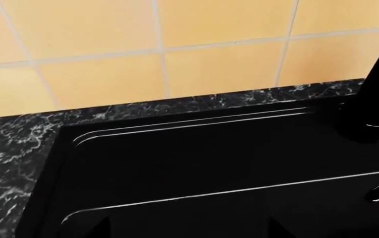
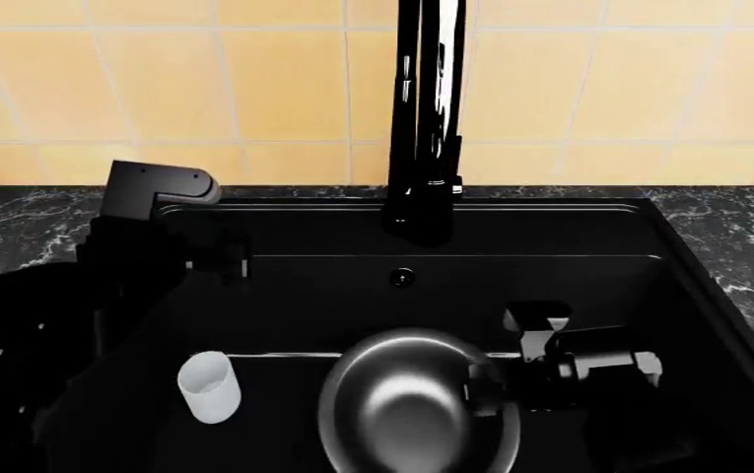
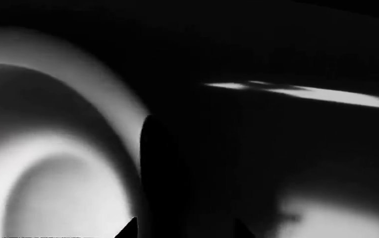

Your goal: Pick the cup and bowl from the sink and place them on the counter for drying.

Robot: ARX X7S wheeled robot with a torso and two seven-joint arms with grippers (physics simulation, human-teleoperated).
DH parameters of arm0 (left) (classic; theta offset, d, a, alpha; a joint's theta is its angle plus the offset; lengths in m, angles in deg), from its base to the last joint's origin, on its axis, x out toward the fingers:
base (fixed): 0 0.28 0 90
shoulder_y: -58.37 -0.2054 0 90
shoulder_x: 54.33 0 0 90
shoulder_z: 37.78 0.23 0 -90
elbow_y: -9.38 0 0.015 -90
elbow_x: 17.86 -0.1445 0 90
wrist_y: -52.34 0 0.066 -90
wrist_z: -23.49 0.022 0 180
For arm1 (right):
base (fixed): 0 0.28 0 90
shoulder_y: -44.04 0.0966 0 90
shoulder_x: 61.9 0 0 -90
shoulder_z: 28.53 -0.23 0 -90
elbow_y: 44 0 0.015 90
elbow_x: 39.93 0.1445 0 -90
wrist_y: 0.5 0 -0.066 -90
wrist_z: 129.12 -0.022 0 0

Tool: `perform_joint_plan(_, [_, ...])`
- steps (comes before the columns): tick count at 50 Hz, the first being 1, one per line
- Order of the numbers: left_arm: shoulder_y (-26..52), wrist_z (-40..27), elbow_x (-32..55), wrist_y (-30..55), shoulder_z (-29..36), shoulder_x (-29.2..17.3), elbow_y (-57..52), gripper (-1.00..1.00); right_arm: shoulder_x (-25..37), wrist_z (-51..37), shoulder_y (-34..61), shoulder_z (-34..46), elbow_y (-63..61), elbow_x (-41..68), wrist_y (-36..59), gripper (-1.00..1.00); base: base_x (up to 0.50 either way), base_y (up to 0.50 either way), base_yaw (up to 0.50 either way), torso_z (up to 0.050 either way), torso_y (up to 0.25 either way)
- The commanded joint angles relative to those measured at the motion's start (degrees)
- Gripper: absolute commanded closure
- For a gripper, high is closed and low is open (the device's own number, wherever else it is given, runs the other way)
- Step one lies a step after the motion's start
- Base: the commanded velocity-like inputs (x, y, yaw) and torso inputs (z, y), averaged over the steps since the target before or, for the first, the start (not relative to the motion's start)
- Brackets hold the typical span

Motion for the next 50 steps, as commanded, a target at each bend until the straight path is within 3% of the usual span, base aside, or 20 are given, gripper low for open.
perform_joint_plan(1, [-0.6, -0.09, 0.29, -0.17, -0.26, -0.43, -0.16, -1.0, -0.76, 3.53, 0.29, -5.61, 0.44, -6.65, -0.5, 1.0, 0.0, 0.0, 0.0, 0.0, 0.0])
perform_joint_plan(9, [-0.47, -0.01, 0.44, -0.32, -0.17, -0.42, 0.01, -1.0, 0.71, 6.09, 2.55, -7.37, -1.53, -6.85, 0.35, 1.0, 0.0, 0.0, 0.0, 0.0, 0.0])
perform_joint_plan(12, [-0.71, 0.15, 0.36, -0.97, -0.49, -0.49, 0.71, -1.0, 3.86, 4.84, -2.0, -8.79, -17.65, -5.06, 9.83, 1.0, 0.0, 0.0, 0.0, 0.0, 0.0])
perform_joint_plan(22, [-1.73, 0.46, 0.25, -2.05, -0.09, -0.57, 0.71, -1.0, 9.81, 3.31, -9.45, -13.09, -48.26, -0.05, 28.74, 1.0, 0.0, 0.0, 0.0, 0.0, 0.0])
perform_joint_plan(33, [-1.23, 0.7, -0.17, -2.74, 0.54, -0.63, 1.66, -1.0, 13.65, 2.51, -9.81, -16.87, -64.72, 3.82, 41.9, 1.0, 0.0, 0.0, 0.0, 0.0, 0.0])
perform_joint_plan(40, [-1.39, 0.68, 0.01, -2.97, 0.49, -0.57, 1.6, -1.0, 21.68, -18.36, -6.57, -15.24, -66.63, 31.53, 42.3, 1.0, 0.0, 0.0, 0.0, 0.0, 0.001])
perform_joint_plan(44, [-1.75, 0.79, 0.06, -3.23, 0.59, -0.63, 1.46, -1.0, 26.3, -26.45, -5.02, -11.71, -68.43, 40.98, 42.16, 1.0, 0.0, 0.0, 0.0, 0.0, 0.0])
perform_joint_plan(50, [-1.89, 0.78, 0.26, -3.26, 0.44, -0.82, 1.3, -1.0, 30.49, -35.47, -4.09, -12.86, -68.29, 52.5, 41.94, 1.0, 0.0, 0.0, 0.0, 0.0, 0.0])
